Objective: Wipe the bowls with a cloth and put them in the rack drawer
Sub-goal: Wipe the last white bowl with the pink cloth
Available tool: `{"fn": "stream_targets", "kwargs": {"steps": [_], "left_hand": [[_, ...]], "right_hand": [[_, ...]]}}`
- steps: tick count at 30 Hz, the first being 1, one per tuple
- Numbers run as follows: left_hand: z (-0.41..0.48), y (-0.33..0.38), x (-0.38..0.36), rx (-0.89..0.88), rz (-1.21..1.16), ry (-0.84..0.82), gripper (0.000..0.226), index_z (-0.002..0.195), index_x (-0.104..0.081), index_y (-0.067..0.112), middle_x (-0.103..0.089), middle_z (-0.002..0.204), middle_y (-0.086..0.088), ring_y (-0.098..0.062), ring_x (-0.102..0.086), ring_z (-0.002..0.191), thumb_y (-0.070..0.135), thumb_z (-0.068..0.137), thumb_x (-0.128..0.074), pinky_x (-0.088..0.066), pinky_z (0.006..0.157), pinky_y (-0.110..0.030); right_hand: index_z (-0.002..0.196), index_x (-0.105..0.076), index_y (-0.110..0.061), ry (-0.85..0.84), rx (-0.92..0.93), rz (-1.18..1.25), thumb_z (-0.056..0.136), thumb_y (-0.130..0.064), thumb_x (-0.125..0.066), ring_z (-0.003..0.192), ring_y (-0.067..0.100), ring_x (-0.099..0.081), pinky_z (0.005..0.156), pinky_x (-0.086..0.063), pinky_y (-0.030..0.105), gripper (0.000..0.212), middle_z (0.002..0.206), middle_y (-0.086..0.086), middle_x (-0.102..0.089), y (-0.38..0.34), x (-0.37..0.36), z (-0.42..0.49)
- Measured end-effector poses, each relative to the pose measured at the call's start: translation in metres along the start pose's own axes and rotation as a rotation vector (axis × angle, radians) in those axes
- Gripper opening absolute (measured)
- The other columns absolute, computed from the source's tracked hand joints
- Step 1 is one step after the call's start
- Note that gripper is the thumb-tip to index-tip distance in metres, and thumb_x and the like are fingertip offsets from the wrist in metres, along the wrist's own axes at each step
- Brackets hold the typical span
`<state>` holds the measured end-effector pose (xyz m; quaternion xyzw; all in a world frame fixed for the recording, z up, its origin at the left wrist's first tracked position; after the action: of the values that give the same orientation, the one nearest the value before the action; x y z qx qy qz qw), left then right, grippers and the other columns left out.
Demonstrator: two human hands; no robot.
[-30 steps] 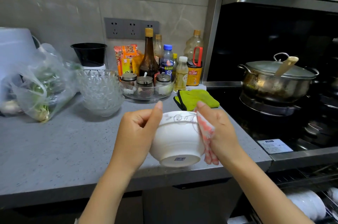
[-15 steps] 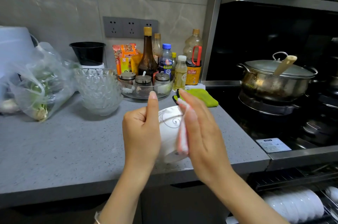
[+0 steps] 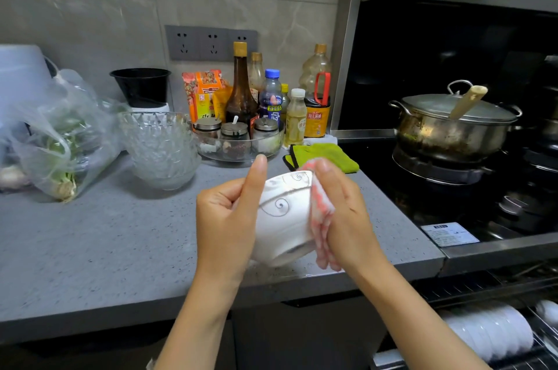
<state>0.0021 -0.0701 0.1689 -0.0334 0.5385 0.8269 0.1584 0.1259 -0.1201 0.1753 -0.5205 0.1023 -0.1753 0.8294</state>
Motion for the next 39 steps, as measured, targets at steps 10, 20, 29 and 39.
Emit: {"fn": "stream_targets", "kwargs": {"steps": [10, 20, 29, 39], "left_hand": [[0.001, -0.003, 0.008, 0.12, 0.067, -0.178, 0.062, 0.052, -0.048, -0.004, -0.049, 0.044, -0.004, -0.011, -0.044, 0.042, 0.053, 0.078, -0.048, -0.037, 0.046, -0.017], [0.0, 0.028, -0.01, -0.346, 0.562, -0.161, 0.064, 0.052, -0.031, 0.007, -0.022, 0.042, -0.007, -0.014, -0.021, 0.041, 0.059, 0.088, -0.041, -0.02, 0.044, -0.033], [0.0, 0.005, 0.0, -0.057, 0.175, 0.15, 0.071, 0.053, -0.037, -0.009, -0.039, 0.046, -0.028, -0.035, -0.037, 0.043, 0.05, 0.09, -0.049, -0.031, 0.044, -0.047], [-0.004, 0.01, 0.001, -0.071, 0.109, 0.081, 0.079, 0.057, -0.036, -0.013, -0.039, 0.053, -0.034, -0.041, -0.042, 0.044, 0.062, 0.08, -0.049, -0.028, 0.039, -0.046]], "right_hand": [[0.052, -0.047, -0.01, 0.004, -0.178, 0.148, 0.085, -0.045, -0.052, 0.035, 0.016, -0.047, 0.039, -0.037, 0.018, 0.049, 0.039, 0.0, -0.045, 0.003, 0.011, 0.001], [0.037, -0.04, -0.02, -0.131, 0.035, -0.033, 0.103, -0.02, -0.036, 0.021, 0.013, -0.028, 0.034, -0.022, 0.011, 0.067, 0.03, -0.004, -0.035, -0.02, -0.003, -0.002], [0.138, -0.041, -0.043, 0.065, 0.29, -0.41, 0.098, -0.053, -0.026, 0.125, 0.006, -0.045, 0.104, -0.037, 0.038, 0.044, 0.137, -0.017, -0.049, -0.004, -0.012, -0.022], [0.101, -0.062, -0.013, -0.007, 0.096, -0.07, 0.103, -0.038, -0.033, 0.039, 0.004, -0.047, 0.038, -0.038, 0.018, 0.038, 0.049, -0.004, -0.047, -0.011, -0.005, -0.002]]}}
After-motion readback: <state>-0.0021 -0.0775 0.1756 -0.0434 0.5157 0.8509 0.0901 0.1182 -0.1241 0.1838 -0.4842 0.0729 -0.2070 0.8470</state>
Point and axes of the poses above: each hand's wrist, its own z-axis towards the middle knuckle, its own x-axis out of the back of the hand, y = z × x, the point moved 5 cm from there along z, towards the middle knuckle
